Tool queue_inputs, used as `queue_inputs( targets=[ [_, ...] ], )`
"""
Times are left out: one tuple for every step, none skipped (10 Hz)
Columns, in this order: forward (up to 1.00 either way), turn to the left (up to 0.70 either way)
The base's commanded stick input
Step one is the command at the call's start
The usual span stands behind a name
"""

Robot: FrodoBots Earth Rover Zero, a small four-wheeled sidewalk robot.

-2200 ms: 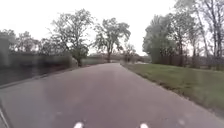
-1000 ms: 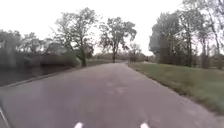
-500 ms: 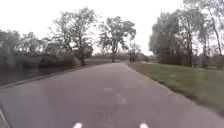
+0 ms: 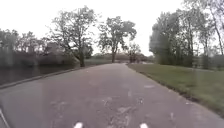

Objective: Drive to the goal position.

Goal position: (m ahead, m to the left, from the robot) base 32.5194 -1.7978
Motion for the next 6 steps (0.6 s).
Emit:
queue_inputs(
  targets=[
    [1.0,0.0],
    [1.0,0.0],
    [1.0,0.0],
    [1.0,0.0],
    [1.0,0.0],
    [1.0,0.0]
  ],
)
